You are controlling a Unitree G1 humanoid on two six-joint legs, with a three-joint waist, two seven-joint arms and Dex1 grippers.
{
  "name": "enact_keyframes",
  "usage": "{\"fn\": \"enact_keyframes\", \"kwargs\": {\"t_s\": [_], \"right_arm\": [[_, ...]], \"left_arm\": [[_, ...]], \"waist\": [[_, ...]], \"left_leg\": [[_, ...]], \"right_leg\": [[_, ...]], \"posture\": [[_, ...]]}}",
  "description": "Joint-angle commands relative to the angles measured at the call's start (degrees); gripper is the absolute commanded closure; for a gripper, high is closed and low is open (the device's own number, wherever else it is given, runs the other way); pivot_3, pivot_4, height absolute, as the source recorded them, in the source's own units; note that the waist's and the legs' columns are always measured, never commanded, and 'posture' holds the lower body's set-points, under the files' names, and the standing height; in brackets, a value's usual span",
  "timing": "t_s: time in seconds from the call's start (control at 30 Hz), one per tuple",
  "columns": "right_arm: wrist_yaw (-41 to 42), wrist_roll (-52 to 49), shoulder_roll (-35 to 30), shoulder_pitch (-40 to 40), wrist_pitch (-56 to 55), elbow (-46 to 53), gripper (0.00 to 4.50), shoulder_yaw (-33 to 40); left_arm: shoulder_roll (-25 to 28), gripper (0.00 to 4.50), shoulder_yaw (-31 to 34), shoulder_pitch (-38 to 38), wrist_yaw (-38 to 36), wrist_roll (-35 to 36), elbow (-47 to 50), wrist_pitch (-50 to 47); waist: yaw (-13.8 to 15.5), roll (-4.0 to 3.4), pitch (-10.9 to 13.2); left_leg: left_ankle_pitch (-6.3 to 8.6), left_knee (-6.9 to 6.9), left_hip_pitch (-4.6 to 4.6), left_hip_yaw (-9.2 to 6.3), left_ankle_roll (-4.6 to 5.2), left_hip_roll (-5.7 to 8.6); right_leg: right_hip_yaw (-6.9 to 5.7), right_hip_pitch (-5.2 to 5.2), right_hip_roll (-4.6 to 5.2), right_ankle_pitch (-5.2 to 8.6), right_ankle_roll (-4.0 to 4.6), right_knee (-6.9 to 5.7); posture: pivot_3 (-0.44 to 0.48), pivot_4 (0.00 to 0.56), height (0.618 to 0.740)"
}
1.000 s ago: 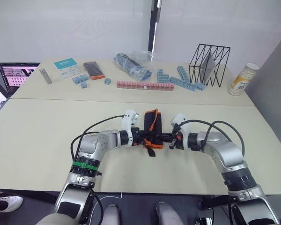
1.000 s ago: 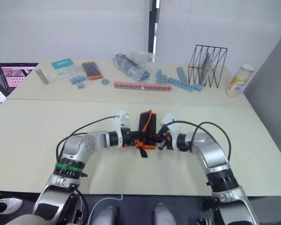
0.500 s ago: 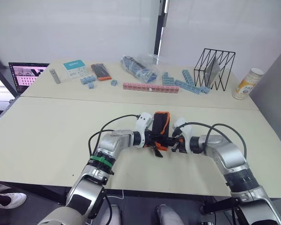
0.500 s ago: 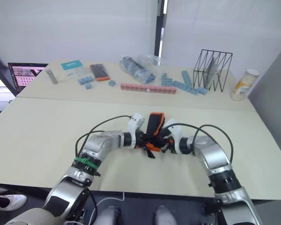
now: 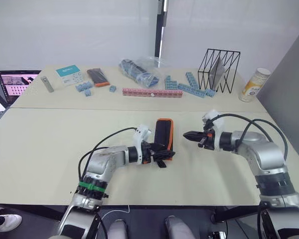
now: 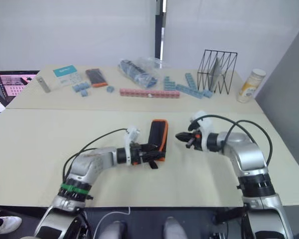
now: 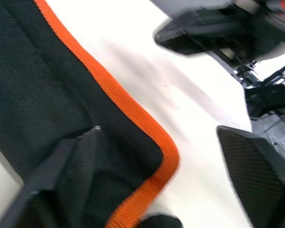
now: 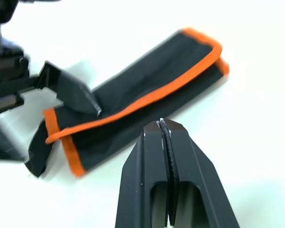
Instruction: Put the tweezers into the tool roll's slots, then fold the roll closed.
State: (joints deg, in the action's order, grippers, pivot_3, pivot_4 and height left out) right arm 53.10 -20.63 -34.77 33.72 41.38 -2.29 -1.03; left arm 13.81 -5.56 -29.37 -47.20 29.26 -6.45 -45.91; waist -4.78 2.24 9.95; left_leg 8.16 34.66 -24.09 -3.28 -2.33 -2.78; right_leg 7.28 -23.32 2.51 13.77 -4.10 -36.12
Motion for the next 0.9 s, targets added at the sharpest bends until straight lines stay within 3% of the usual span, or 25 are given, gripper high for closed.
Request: {"fn": "enact_keyframes", "kwargs": {"t_s": [0.03,0.1,0.13,0.23,0.57,0.9], "right_arm": [[1.1,-1.2,0.6,2.2,-4.1,-1.6,4.50,2.1],[1.2,-0.9,1.1,3.0,-5.9,-3.3,4.50,1.9],[1.0,-0.7,1.7,3.6,-6.8,-4.3,4.50,1.7],[0.2,-0.4,3.4,5.0,-8.6,-6.2,4.50,1.3],[-1.0,0.0,5.5,6.4,-10.1,-7.2,4.50,0.9],[-1.1,0.7,4.3,3.3,-9.6,-4.3,4.50,-0.4]], "left_arm": [[1.9,0.03,2.3,1.4,-0.1,-0.1,1.8,2.6],[2.4,0.03,3.3,1.8,-0.5,-0.2,2.2,5.3],[1.9,0.28,5.0,1.4,-0.6,1.4,2.1,5.6],[0.6,1.22,7.2,0.6,-2.0,4.1,2.7,7.4],[-2.2,4.48,4.0,-3.0,-3.6,0.9,-3.6,12.7],[1.1,4.48,6.4,-3.4,-0.7,0.9,-2.4,10.5]], "waist": [[0.1,-0.01,0.0],[0.4,-0.01,0.0],[0.7,-0.01,0.1],[1.0,-0.04,0.1],[1.5,-0.05,0.1],[1.1,-0.05,0.1]], "left_leg": [[0.02,0.02,-0.06,-0.01,-0.01,0.00],[0.02,0.07,-0.20,-0.01,-0.02,0.01],[0.03,0.08,-0.24,0.00,-0.02,0.02],[0.02,0.15,-0.39,0.01,-0.03,0.03],[0.01,0.14,-0.88,0.00,-0.02,0.04],[0.00,0.19,-0.95,-0.01,-0.02,0.04]], "right_leg": [[0.00,-0.02,0.00,0.01,-0.02,0.03],[0.00,-0.08,0.01,-0.01,-0.07,0.10],[0.00,-0.10,0.03,-0.02,-0.09,0.13],[0.00,-0.23,0.04,-0.07,-0.12,0.15],[0.00,-0.78,0.02,-0.14,-0.14,0.03],[0.00,-0.84,0.02,-0.14,-0.14,-0.01]], "posture": [[0.000,0.150,0.740],[0.000,0.150,0.740],[0.000,0.150,0.740],[0.000,0.150,0.740],[0.000,0.150,0.740],[0.000,0.150,0.740]]}}
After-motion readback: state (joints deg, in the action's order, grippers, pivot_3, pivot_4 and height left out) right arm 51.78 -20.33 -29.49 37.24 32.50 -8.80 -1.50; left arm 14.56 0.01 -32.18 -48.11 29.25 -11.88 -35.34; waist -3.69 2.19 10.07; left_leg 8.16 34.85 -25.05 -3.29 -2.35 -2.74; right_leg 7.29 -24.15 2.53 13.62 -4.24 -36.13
